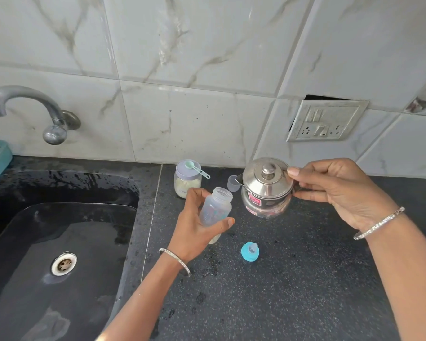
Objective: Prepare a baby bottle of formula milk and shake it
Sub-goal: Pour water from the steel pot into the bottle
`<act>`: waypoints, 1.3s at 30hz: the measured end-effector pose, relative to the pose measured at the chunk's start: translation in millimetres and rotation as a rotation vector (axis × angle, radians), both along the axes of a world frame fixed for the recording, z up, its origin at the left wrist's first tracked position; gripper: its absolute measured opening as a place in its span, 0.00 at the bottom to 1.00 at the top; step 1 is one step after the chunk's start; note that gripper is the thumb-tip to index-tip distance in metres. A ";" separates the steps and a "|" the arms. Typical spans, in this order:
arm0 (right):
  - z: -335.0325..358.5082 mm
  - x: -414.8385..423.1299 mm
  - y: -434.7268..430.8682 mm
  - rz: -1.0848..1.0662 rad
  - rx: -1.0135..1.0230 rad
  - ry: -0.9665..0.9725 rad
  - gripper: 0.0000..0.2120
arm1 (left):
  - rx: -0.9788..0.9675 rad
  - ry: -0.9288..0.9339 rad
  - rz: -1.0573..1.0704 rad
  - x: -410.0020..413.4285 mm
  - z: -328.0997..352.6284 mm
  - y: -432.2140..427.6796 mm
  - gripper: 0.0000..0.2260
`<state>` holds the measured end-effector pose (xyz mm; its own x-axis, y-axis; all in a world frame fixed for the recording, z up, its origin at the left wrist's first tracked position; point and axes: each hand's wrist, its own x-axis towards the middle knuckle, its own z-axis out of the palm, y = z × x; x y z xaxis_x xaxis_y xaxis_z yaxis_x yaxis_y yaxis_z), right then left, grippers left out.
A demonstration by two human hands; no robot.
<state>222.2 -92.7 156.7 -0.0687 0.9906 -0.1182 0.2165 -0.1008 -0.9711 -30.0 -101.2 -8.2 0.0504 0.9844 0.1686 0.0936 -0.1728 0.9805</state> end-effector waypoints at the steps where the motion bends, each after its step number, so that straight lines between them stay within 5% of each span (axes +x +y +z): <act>1: 0.1 -0.7 0.2 0.002 0.000 -0.004 0.12 | -0.009 -0.002 0.002 0.1 -0.6 0.0 0.30; 15: 8.8 -8.7 5.7 0.007 0.004 -0.109 0.13 | -0.177 -0.119 -0.238 3.4 5.7 -8.8 0.25; 39: 32.1 -11.4 13.1 0.062 0.054 -0.261 0.22 | -0.029 -0.198 -0.254 3.2 10.0 -3.5 0.24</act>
